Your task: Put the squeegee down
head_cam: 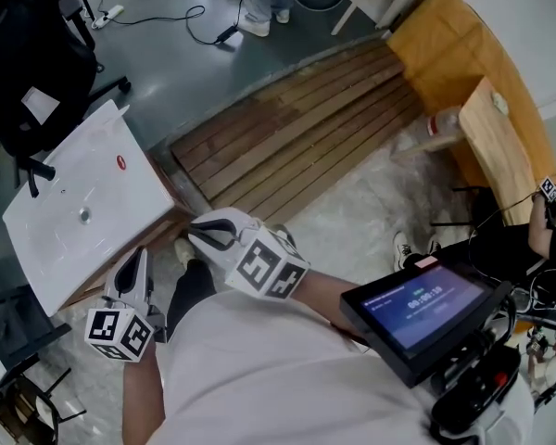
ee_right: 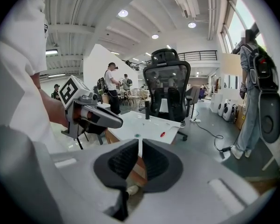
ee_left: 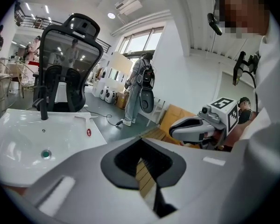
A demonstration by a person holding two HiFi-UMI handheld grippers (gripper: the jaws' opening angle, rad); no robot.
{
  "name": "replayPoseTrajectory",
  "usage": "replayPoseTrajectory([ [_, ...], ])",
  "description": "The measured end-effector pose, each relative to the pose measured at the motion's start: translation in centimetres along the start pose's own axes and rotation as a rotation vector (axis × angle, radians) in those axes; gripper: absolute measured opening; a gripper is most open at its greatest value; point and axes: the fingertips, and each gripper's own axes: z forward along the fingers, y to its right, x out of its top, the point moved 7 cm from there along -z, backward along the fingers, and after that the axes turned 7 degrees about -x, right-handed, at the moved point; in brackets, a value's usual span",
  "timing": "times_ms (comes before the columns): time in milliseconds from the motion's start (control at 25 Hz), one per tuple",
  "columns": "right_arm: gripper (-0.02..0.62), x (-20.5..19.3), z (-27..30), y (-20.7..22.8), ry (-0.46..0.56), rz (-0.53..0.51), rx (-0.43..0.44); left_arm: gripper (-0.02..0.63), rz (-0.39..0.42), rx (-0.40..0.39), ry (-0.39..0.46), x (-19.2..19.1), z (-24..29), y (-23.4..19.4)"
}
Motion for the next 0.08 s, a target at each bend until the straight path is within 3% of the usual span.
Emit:
replayPoseTrajectory([
  [80, 0.026, 0.35, 1.13, 0.52, -0.007, -0.003, 0.0, 0.008, -0.001, 0.0, 0.001, 0.45, 0.37, -1.15],
])
